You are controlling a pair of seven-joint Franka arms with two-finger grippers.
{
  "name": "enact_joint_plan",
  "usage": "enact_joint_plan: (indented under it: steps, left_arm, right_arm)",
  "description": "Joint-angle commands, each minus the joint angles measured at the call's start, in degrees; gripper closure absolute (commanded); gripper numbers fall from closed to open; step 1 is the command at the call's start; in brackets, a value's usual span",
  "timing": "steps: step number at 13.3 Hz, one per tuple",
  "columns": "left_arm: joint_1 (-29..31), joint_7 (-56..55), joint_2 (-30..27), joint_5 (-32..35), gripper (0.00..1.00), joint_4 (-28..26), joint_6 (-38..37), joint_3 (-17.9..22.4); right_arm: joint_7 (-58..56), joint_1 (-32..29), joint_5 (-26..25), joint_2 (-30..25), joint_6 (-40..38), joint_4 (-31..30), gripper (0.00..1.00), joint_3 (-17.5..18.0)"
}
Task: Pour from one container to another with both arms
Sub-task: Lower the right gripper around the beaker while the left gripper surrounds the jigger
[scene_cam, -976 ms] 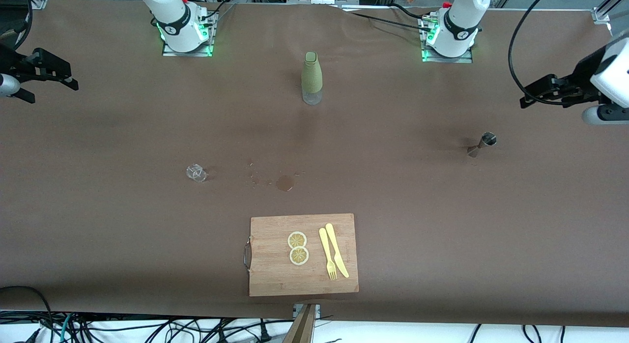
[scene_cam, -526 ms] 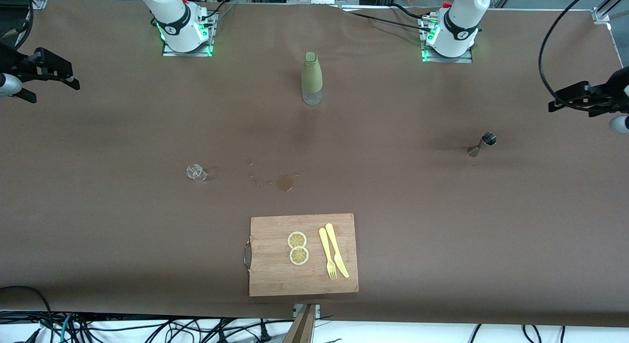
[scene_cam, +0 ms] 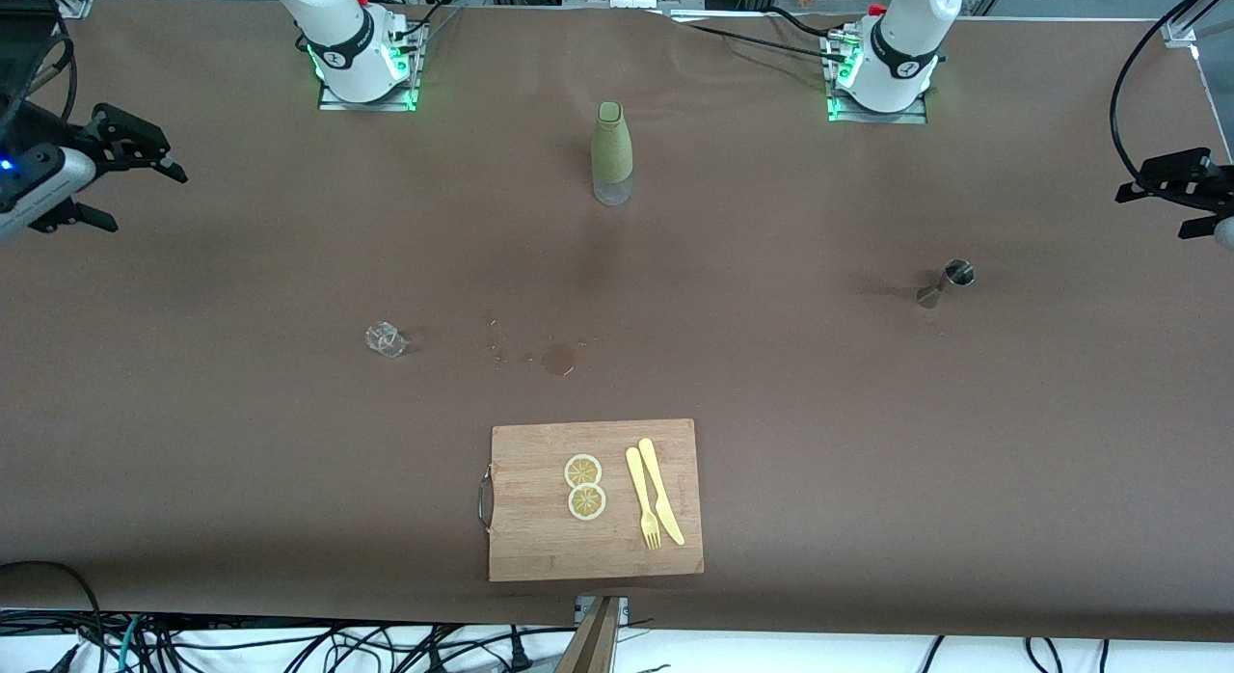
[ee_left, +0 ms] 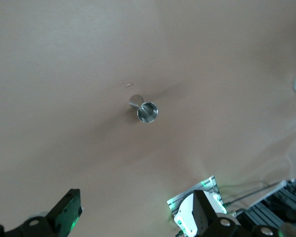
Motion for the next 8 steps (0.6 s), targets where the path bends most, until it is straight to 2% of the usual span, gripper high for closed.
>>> enact_joint_plan:
  steps: [1,5,8]
  left_arm:
    - [0.7,19.4,3.4,-4.0,0.0,-0.3,-1.8,3.7]
    - [5.8,43.8,11.1,-12.8,0.0,-0.4,-4.0,3.8]
    - [10.8,59.6,20.9,-20.1,0.0,-0.1,-4.6,3.8]
  right_arm:
    - [-11.2,-3.3,4.6,3.4,0.8,0.5,0.01,-0.4]
    - [-24.5,-4.4,8.2,6.9,4.6,-0.4,0.01,-0.6]
    - [-35.6,-7.4,17.6,10.9,5.3,-3.4,0.01,-0.6]
